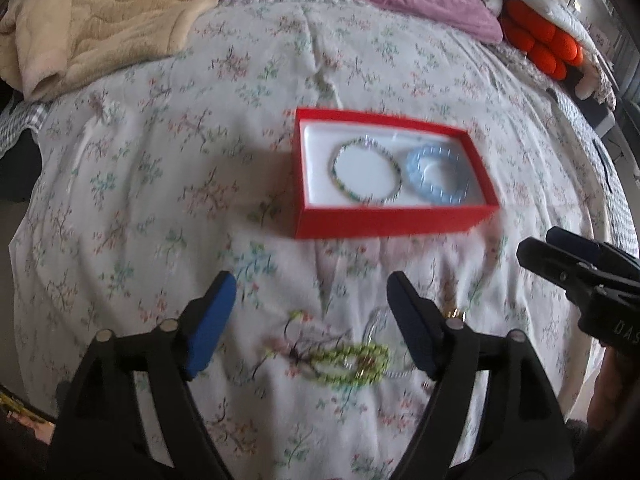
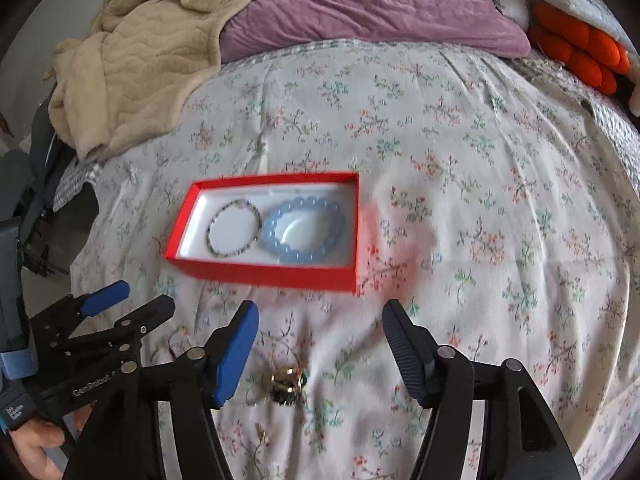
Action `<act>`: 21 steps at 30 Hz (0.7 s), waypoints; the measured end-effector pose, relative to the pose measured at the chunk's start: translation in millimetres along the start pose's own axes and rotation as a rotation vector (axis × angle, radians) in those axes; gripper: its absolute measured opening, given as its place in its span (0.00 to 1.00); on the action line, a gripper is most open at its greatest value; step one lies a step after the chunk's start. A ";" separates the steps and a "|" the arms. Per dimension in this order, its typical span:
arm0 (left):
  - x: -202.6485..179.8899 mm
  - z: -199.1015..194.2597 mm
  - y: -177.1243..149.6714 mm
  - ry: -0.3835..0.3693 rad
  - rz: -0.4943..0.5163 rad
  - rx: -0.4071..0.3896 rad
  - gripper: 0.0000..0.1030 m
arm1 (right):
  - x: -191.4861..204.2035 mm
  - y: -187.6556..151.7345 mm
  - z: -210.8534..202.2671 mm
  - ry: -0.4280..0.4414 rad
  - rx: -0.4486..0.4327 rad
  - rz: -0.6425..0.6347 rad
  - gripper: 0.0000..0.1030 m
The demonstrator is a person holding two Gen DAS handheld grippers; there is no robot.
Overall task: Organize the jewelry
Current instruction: 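Grasp the lime green beaded bracelet with the left tool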
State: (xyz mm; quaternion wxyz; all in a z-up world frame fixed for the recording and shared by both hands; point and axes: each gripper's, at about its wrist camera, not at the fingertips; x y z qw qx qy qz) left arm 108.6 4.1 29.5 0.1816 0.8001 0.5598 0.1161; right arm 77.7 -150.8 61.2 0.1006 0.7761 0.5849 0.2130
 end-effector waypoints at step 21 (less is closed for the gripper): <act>7.3 24.0 -33.2 -0.119 -0.028 0.191 0.78 | -1.1 -25.2 31.8 -0.103 0.144 -0.009 0.77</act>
Point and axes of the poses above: each gripper's, at about its wrist camera, not at the fingertips, and z roughly the way its jaws point, x to its left, y to its top, and after that the axes turned 8 degrees about z, right-handed
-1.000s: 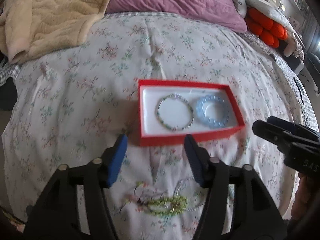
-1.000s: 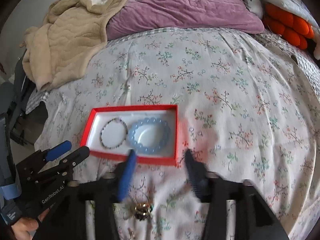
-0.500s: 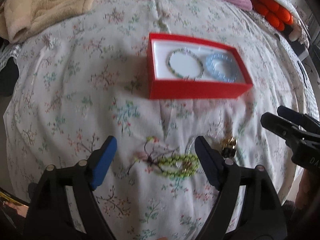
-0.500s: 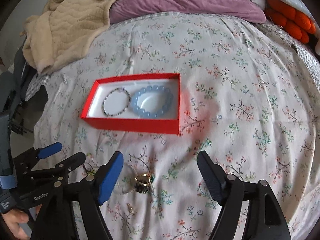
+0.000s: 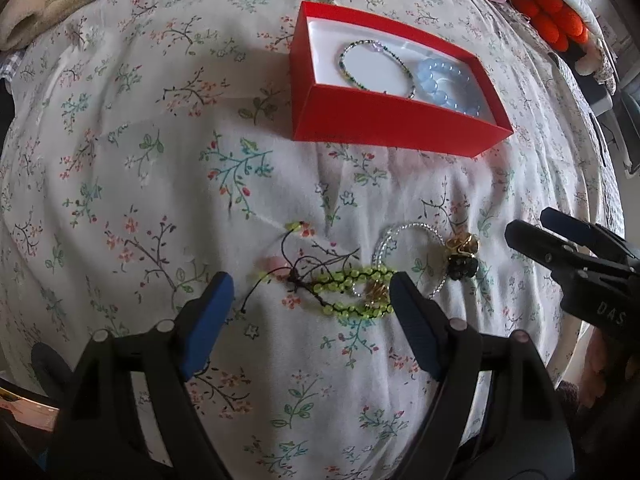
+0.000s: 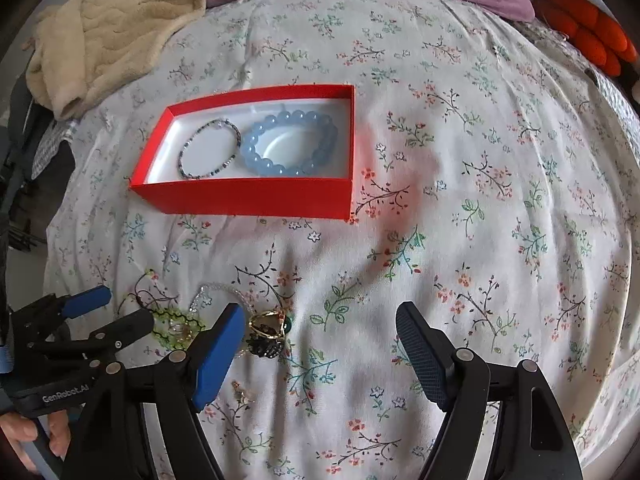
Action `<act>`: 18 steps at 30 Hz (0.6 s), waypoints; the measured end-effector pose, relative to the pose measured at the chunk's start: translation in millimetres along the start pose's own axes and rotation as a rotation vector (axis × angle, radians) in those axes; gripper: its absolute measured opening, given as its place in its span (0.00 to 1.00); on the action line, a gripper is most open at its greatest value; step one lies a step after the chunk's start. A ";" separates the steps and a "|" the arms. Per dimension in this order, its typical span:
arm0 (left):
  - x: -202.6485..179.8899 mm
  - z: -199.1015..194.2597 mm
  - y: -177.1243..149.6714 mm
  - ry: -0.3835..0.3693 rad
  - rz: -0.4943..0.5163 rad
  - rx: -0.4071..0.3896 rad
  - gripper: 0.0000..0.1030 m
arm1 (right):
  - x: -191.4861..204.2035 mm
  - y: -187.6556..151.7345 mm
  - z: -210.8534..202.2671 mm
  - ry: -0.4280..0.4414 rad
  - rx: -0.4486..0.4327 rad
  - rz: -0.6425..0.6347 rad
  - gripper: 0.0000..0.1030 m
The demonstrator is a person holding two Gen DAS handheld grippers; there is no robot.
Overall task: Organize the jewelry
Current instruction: 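Grasp the lime green beaded bracelet with the left tool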
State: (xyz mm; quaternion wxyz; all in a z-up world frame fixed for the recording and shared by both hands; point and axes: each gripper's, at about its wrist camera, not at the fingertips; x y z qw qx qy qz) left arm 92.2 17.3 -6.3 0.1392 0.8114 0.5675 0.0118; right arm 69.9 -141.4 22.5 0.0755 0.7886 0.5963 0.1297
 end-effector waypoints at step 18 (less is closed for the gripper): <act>1.5 25.7 -5.8 -0.031 -0.055 0.042 0.23 | 3.9 -1.1 2.6 -0.007 0.005 -0.009 0.77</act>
Point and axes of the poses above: each gripper's, at about its wrist camera, not at the fingertips, and z roughly the way its jaws point, x to its left, y to its top, and after that the axes turned 8 degrees about z, right-handed
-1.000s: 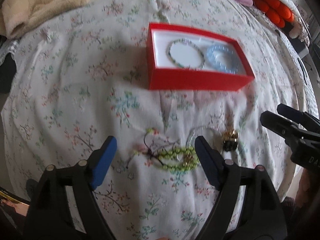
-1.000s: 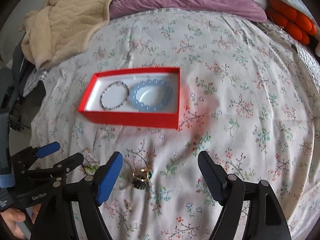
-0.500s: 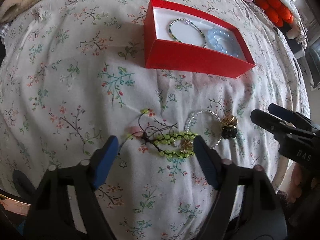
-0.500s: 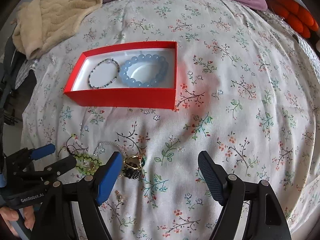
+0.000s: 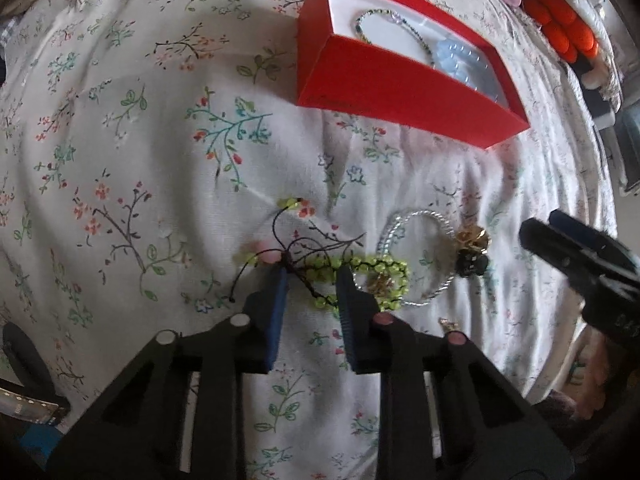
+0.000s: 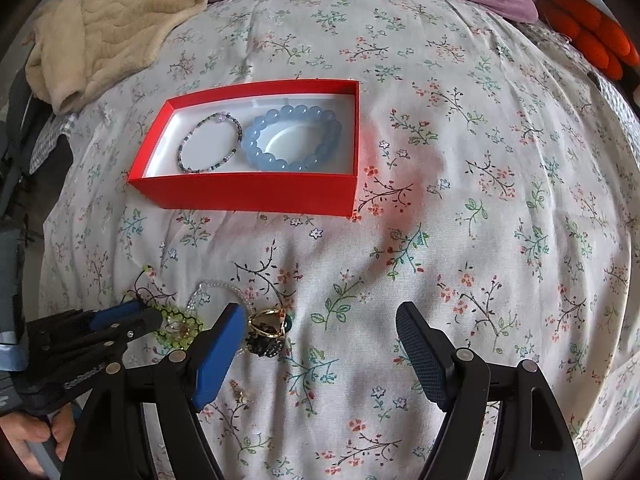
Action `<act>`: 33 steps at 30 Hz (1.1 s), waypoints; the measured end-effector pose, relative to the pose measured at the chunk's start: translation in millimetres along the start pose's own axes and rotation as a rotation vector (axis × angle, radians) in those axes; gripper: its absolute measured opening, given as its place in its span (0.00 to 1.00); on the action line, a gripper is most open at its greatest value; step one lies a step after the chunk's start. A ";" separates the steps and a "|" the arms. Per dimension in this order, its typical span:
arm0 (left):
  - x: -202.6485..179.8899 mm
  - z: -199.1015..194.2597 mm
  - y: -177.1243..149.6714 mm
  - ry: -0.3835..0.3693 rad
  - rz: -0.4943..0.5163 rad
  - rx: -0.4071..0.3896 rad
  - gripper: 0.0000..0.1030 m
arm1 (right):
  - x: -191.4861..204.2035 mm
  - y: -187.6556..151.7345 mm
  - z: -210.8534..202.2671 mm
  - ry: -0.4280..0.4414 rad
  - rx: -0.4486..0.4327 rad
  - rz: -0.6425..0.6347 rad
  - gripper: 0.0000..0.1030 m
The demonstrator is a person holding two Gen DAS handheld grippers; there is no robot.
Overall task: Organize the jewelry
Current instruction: 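Grasp the lime green beaded bracelet with the left tool, then grasp the silver chain bracelet with the right tool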
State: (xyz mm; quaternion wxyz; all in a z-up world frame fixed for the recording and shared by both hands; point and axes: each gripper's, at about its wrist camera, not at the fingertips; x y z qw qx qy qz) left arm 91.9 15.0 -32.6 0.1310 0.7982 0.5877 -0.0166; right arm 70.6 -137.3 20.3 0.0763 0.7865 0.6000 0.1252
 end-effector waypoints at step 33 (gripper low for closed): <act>9.2 -78.8 -2.2 -0.053 0.024 -0.271 0.05 | 45.7 13.0 29.1 0.153 0.060 -0.061 0.55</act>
Point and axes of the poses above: each gripper's, at about its wrist camera, not at the fingertips, and z roughly the way its jaws point, x to its left, y to its top, and after that the axes turned 8 degrees about z, right-handed
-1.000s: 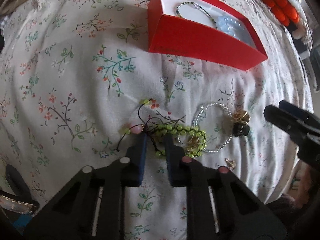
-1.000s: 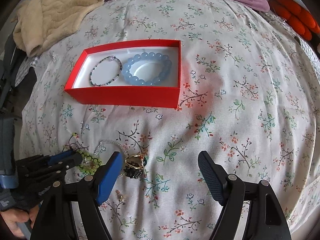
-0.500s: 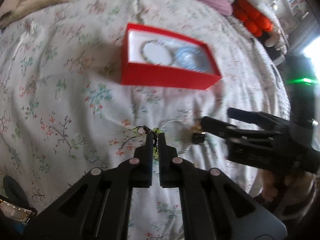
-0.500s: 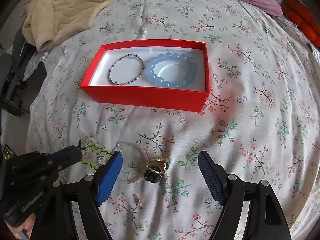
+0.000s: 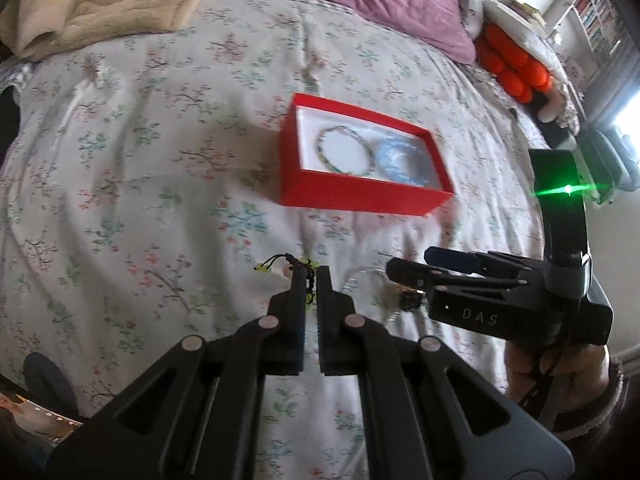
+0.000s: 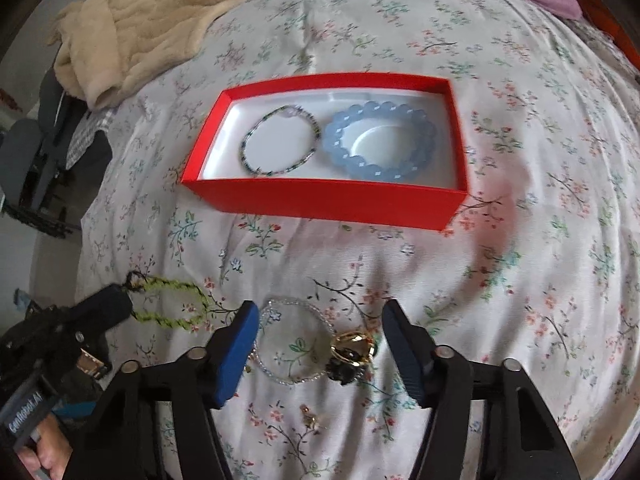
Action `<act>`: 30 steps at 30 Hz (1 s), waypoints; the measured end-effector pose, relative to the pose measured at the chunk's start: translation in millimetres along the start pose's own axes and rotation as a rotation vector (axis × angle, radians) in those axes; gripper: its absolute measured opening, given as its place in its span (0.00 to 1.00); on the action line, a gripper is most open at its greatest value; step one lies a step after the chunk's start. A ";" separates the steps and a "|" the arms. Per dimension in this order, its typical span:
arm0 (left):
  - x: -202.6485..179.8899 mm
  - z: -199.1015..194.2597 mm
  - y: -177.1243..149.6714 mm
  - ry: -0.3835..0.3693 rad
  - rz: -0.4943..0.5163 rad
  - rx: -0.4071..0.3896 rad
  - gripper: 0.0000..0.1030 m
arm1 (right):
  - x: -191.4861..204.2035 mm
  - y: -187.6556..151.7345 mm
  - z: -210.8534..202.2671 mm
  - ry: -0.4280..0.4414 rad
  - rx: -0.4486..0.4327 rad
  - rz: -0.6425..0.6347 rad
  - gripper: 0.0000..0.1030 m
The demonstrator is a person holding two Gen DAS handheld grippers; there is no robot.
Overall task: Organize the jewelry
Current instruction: 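Grasp the silver chain bracelet with the right tool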
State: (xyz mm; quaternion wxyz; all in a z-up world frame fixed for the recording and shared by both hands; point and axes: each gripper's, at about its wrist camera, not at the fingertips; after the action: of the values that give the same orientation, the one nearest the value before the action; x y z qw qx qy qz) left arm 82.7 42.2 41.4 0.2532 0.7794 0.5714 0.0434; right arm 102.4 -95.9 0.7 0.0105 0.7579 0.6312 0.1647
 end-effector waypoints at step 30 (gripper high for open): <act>21.8 27.8 1.8 0.024 -0.081 0.078 0.05 | 28.2 -6.0 16.9 -0.120 0.001 -0.177 0.04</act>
State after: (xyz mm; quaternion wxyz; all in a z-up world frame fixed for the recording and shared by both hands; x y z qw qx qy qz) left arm 101.7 52.2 13.2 0.2174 0.7641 0.6070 0.0204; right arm 105.4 -64.4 -10.0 0.0626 0.7077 0.6939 0.1170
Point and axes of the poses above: each gripper's, at about its wrist camera, not at the fingertips, and z roughly the way its jaws point, x to its left, y to its top, and after that the axes turned 8 degrees about z, right-handed
